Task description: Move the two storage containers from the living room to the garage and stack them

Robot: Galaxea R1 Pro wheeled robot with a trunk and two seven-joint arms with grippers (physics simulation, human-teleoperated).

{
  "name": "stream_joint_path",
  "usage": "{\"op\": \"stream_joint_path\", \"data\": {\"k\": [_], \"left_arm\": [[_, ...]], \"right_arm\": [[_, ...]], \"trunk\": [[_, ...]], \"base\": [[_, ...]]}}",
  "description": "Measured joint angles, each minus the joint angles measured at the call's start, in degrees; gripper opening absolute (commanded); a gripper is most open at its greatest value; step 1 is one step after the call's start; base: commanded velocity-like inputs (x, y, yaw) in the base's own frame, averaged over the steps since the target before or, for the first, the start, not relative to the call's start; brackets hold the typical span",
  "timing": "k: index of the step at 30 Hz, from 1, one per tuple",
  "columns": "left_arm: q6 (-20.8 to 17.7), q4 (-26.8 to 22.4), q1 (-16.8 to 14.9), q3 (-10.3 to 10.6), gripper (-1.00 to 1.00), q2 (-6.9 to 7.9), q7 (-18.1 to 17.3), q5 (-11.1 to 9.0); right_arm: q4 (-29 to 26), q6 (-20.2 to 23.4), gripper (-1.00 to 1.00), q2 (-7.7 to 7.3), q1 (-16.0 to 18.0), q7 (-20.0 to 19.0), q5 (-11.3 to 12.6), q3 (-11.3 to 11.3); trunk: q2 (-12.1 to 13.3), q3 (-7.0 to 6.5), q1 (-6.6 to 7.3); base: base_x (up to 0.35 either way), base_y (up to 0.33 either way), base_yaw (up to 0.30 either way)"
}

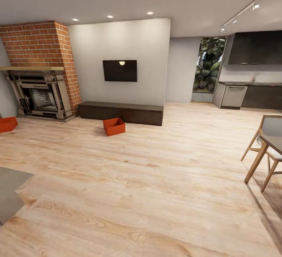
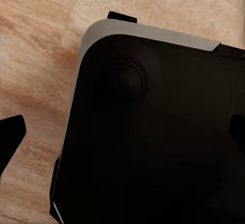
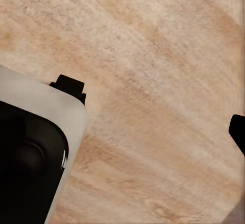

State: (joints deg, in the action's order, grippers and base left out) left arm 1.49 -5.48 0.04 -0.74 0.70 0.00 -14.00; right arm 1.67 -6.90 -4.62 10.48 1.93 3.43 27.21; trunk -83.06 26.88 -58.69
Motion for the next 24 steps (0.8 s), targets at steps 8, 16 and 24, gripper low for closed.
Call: {"op": "stream_joint_path", "data": {"k": [8,16,24], "left_arm": [[0.0,0.0,0.0,0.0,1.0,-0.03,0.0,0.1],[0.0,0.0,0.0,0.0,1.0,0.0,0.0,0.1],[-0.1,0.0,0.0,0.0,1.0,-0.02,0.0,0.1]], "right_arm": [[0.0,0.0,1.0,0.02,0.0,0.0,0.0,0.0],[0.0,0.0,1.0,0.02,0.0,0.0,0.0,0.0],[0.0,0.0,1.0,0.04,0.0,0.0,0.0,0.0]], "trunk": [[0.0,0.0,0.0],[0.0,0.0,0.0],[0.0,0.0,0.0]], "base": [[0.33,0.0,0.0],[0.33,0.0,0.0],[0.33,0.0,0.0]]}}
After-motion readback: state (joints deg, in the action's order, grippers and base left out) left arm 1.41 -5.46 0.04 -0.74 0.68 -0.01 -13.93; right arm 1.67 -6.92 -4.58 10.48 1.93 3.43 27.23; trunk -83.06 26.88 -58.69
